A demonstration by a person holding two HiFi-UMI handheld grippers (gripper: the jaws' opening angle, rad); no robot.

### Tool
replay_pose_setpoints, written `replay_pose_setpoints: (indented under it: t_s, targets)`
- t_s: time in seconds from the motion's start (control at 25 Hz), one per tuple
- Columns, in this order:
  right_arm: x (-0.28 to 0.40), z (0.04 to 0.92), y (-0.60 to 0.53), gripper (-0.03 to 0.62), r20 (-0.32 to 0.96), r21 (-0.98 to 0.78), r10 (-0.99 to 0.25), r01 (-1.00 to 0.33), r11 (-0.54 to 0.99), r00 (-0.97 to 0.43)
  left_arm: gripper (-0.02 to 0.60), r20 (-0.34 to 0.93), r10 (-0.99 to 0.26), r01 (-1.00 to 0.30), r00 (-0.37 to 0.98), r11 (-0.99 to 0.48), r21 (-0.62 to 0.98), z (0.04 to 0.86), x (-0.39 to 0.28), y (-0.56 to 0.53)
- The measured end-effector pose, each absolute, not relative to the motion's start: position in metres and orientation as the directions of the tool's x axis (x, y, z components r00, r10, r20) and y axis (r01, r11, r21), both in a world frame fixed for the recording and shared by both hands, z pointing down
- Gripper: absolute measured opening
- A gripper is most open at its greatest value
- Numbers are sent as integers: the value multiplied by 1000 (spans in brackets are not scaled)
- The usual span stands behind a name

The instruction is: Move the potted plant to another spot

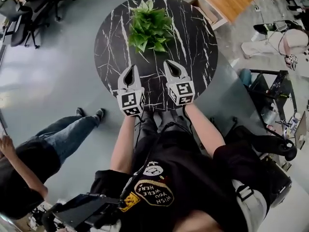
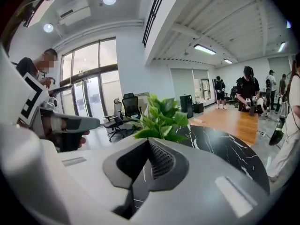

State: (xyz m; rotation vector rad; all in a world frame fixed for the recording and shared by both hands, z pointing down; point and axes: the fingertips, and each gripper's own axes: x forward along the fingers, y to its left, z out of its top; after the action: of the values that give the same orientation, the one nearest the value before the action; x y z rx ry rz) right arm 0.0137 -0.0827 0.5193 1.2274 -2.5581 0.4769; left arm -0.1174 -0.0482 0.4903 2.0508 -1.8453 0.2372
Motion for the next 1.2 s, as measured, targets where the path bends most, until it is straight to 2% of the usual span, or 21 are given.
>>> replay_pose_setpoints:
  t_s: [0.28,0.56,1.2]
  targets:
    - [-2,434,-58,2,328,-168,-737,-804,570,-591,5,290,-938,-979,189,-156,134,408,-103,-35]
    - [-16,376,-39,2,276,-133,-767,-813,567,-580,5,254,-936,-968,245,-223,113,367,-92,-15]
    - [10,344,-16,2,248,-132,-769,-807,576,-589,5,197,-950,-970,244,-236,62,327,-61,-1]
